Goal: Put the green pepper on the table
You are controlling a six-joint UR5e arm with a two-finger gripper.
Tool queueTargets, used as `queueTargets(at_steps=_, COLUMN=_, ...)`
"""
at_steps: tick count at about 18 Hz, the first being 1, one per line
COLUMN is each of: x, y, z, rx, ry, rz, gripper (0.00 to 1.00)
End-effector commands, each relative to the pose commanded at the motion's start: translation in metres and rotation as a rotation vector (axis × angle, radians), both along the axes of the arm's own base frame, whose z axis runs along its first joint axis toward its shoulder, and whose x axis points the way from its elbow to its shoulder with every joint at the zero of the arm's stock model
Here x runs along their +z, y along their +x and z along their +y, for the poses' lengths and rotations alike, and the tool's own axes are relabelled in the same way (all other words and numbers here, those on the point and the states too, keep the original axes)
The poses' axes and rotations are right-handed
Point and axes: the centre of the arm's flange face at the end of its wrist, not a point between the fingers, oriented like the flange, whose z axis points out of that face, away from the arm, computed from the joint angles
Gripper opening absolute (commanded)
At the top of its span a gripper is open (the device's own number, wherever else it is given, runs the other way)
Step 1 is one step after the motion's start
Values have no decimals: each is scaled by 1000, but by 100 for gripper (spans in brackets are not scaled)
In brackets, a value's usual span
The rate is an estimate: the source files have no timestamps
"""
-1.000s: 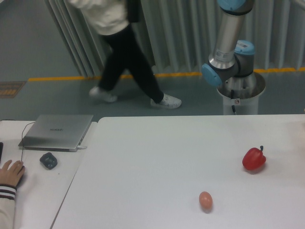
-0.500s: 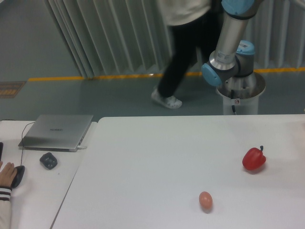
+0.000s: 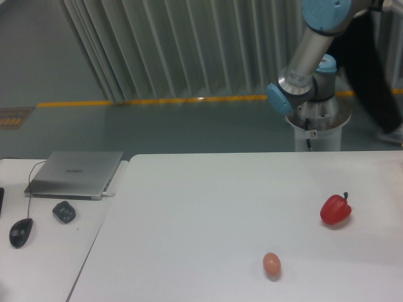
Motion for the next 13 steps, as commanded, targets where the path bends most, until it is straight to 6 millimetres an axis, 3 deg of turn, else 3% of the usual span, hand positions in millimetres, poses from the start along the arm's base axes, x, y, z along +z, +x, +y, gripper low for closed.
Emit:
queueTargets(at_steps=7, x=-10, y=9, z=17, rx=26, ry=3, rz=-27, gripper=100)
queueTargets(at_steps=13, x=-29, y=6, z=18, rx=30, ry=-9, rz=-52, gripper=100)
